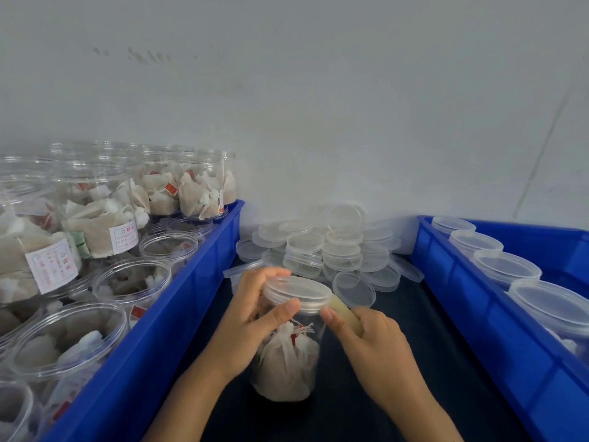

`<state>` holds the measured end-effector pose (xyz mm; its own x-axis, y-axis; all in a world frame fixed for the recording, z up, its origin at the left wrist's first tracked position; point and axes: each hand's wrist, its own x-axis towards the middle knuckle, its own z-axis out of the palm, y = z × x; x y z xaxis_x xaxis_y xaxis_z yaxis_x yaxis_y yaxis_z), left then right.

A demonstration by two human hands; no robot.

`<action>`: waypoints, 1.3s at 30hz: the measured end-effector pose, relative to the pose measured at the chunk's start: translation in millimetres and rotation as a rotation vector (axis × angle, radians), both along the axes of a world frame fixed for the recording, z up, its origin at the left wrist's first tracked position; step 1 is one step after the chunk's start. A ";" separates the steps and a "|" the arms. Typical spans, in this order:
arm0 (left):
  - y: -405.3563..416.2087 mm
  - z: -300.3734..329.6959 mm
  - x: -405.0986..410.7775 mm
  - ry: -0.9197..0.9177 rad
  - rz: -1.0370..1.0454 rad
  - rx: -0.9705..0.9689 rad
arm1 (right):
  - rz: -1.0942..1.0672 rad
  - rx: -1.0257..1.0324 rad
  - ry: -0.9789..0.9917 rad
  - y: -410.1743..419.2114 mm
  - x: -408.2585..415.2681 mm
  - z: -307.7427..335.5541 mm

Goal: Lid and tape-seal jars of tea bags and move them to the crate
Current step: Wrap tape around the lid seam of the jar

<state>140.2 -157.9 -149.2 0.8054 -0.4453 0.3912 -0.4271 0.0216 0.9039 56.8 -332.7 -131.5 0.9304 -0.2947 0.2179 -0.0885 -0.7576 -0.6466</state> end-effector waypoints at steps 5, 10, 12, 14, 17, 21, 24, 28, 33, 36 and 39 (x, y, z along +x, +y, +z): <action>-4.6 0.0 -8.9 -0.227 0.133 0.098 | 0.045 0.182 0.058 4.1 0.3 -0.6; -22.9 -4.8 -18.1 -0.121 0.223 0.025 | 0.087 0.205 0.047 6.5 -1.8 2.6; -25.6 -5.3 -18.1 -0.121 0.310 0.001 | 0.106 0.228 0.048 8.2 -2.4 3.0; -24.9 -6.2 -16.9 -0.095 0.342 -0.031 | 0.139 0.172 0.046 6.5 -3.9 4.0; -21.9 -4.7 -14.0 -0.072 0.330 -0.076 | 0.139 -0.004 -0.002 0.0 -8.8 9.8; -18.9 -1.3 -13.1 -0.066 0.257 -0.101 | 0.066 -0.200 0.002 -9.8 -14.3 21.7; -15.8 0.4 -11.9 -0.062 0.197 -0.115 | 0.056 -0.141 0.034 -20.8 -14.8 25.6; -10.0 2.9 -7.0 -0.070 0.132 -0.087 | -0.004 -0.179 0.069 -31.3 -15.1 25.8; -4.6 -1.2 -0.2 -0.035 0.002 -0.125 | 0.028 -0.113 0.142 -31.8 -11.1 20.6; -5.9 -4.7 0.6 0.026 -0.109 -0.139 | 0.044 -0.066 0.135 -31.1 -10.6 19.2; -7.0 -5.4 1.1 0.071 -0.175 -0.152 | 0.047 -0.058 0.125 -31.4 -11.9 20.3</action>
<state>141.3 -164.9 -154.6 0.7487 -0.5212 0.4096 -0.3404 0.2278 0.9123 44.8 -364.1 -111.3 0.9639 -0.2400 0.1153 -0.1286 -0.7988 -0.5877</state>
